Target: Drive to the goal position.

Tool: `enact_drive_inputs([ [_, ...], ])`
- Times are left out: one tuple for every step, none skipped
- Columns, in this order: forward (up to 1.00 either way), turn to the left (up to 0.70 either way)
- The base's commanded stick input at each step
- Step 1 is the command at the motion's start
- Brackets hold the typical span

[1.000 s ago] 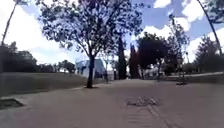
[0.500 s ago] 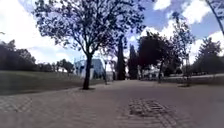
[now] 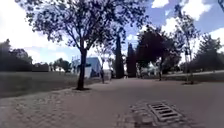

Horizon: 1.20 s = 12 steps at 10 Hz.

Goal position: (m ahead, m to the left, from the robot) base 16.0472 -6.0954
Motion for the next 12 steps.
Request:
enact_drive_inputs([
  [1.00, 0.00],
  [1.00, 0.00],
  [1.00, 0.00],
  [1.00, 0.00],
  [1.00, 0.00],
  [1.00, 0.00],
  [1.00, 0.00],
  [1.00, 0.00],
  [1.00, 0.00],
  [1.00, 0.00],
  [1.00, 0.00],
  [1.00, 0.00],
])
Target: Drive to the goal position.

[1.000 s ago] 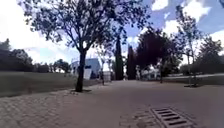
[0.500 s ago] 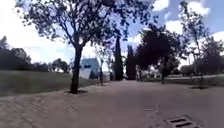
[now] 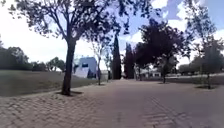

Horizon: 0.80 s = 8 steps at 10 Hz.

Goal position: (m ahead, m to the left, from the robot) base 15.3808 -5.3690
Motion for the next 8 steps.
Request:
enact_drive_inputs([
  [1.00, -0.06],
  [1.00, -0.26],
  [1.00, -0.40],
  [1.00, -0.21],
  [1.00, 0.00],
  [1.00, 0.00],
  [1.00, 0.00],
  [1.00, 0.00],
])
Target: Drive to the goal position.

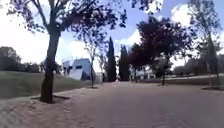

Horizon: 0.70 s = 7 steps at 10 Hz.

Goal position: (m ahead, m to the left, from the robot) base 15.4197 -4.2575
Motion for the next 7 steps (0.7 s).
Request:
enact_drive_inputs([
  [1.00, 0.00],
  [1.00, 0.00],
  [1.00, 0.00],
  [1.00, 0.00],
  [1.00, 0.00],
  [1.00, 0.00],
  [1.00, 0.00],
])
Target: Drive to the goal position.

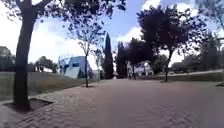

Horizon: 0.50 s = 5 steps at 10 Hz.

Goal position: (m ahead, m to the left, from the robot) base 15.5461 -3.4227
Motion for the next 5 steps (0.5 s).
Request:
enact_drive_inputs([
  [1.00, 0.00],
  [1.00, 0.00],
  [1.00, 0.00],
  [1.00, -0.11],
  [1.00, -0.40],
])
